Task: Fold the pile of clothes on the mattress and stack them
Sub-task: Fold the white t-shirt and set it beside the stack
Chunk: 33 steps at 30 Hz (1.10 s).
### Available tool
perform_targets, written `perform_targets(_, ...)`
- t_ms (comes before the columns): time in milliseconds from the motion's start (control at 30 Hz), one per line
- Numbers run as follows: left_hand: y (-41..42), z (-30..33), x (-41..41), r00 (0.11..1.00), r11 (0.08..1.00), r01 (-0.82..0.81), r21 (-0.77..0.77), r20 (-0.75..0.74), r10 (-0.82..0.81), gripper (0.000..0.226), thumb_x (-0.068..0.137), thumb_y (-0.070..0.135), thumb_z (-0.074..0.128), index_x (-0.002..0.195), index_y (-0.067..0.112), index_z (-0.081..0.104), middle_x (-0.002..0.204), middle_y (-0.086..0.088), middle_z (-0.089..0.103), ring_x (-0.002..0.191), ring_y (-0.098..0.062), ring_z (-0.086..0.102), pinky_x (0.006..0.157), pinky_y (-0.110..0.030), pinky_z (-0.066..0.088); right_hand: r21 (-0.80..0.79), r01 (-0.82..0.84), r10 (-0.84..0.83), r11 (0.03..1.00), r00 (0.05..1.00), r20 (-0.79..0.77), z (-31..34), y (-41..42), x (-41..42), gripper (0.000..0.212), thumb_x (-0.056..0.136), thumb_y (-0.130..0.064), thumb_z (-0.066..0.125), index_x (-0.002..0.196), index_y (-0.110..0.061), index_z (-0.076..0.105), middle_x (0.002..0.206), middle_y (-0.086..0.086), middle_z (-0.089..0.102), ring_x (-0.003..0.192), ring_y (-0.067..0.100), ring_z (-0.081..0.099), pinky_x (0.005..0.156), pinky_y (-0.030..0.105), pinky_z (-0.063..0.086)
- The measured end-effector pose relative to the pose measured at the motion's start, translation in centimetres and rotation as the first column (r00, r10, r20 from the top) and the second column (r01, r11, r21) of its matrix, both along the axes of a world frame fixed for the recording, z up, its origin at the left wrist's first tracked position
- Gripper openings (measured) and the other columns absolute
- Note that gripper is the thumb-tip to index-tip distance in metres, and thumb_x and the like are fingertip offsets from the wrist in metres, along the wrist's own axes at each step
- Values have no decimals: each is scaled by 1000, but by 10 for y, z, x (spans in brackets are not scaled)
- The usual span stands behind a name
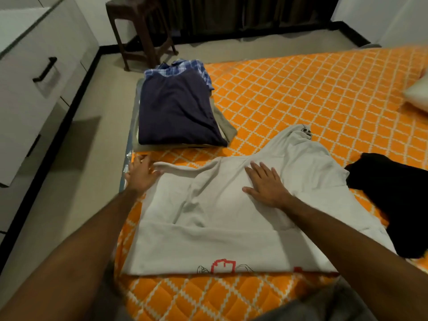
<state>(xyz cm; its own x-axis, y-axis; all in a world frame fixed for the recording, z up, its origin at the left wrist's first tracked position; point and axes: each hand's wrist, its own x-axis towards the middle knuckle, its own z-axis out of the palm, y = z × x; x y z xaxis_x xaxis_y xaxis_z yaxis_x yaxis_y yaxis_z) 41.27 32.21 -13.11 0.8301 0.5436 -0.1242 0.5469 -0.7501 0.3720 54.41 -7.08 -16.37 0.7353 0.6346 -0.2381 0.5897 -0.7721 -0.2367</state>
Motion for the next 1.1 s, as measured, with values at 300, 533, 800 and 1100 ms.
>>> perform_targets(300, 6, -1, 3, 803, 842, -180, -508, 418, 424, 11, 101, 20, 49, 111, 17, 50, 108, -4, 59, 102, -25, 58, 89, -41, 48, -23, 139, -134, 990, 980, 150, -21, 9, 11, 76, 91, -79, 13, 158, -46, -4, 167, -6, -20, 154, 23, -17, 119, 62, -9)
perform_targets(533, 30, -2, -12, 876, 811, -229, -538, 249, 413, 35, 100, 34, 58, 125, 16, 43, 117, -9, 61, 111, -33, 62, 91, -43, 51, -41, 170, -166, 985, 982, 94, -18, 19, 15, 78, 91, -76, 8, 159, -40, -4, 168, -2, -18, 155, 23, -16, 120, 62, -8)
perform_targets(800, 15, 13, -49, 991, 816, -125, -565, -28, 133, 98, 77, 56, 78, 150, 21, 23, 150, -6, 41, 132, -31, 49, 90, -38, 50, 201, -295, 238, 934, 935, 265, 12, 47, -84, 47, 96, -55, 41, 129, -25, 57, 139, 1, 50, 123, 26, 47, 95, 40, 31)
perform_targets(1100, -28, 13, -135, 780, 771, 624, 130, -163, -604, 55, 85, 77, 44, 117, 34, 58, 121, 6, 50, 113, -19, 49, 93, -42, 38, 196, -232, 270, 953, 943, -196, 34, 97, -144, 43, 89, -47, 67, 123, -24, 56, 120, 0, 59, 112, 21, 56, 95, 41, 45)
